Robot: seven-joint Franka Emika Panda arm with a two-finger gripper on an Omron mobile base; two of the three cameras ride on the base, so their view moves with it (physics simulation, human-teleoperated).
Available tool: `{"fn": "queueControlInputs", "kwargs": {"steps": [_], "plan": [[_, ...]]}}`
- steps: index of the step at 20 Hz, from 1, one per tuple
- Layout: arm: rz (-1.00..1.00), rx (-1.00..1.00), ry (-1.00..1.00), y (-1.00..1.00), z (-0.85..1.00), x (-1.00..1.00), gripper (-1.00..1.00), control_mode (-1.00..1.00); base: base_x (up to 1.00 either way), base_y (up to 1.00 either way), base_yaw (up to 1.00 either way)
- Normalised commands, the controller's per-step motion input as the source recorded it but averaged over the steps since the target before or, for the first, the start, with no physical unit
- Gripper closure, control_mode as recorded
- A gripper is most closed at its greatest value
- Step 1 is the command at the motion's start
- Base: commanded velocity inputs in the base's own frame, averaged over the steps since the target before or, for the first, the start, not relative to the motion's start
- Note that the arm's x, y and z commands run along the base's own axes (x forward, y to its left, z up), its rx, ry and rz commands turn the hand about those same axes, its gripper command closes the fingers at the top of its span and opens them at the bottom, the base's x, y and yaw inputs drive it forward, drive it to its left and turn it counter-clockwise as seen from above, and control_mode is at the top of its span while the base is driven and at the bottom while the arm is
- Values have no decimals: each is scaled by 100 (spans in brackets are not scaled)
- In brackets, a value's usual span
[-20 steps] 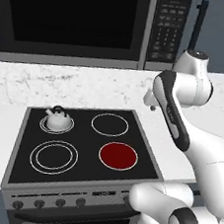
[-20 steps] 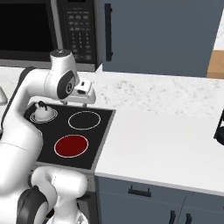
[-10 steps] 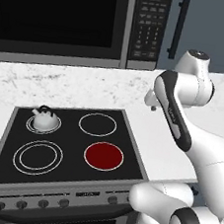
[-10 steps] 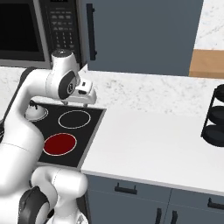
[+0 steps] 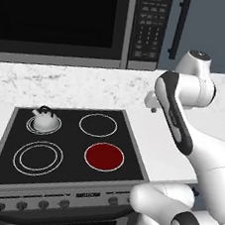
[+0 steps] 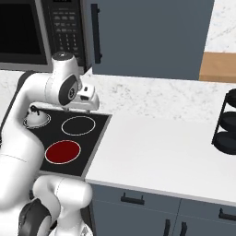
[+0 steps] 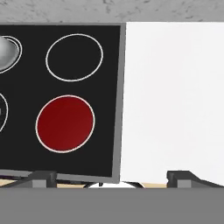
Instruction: Turn off the front right burner of the stove.
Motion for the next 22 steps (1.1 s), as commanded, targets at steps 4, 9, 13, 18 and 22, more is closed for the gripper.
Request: {"fn": "queueControlInputs", "kwargs": {"steps": [4,9,13,18,22], "plan": [[18,-14,0,74,-10,-43,-100,-100,0,0,0],[25,-27,0,100,-39,-44,-100,-100,0,0,0],[28,-31,0,100,-47,-47,-100,-100,0,0,0],[29,-31,0,100,-50,-49,-100,-100,0,0,0],[28,-28,-3,100,-47,-48,-100,-100,0,0,0]]}}
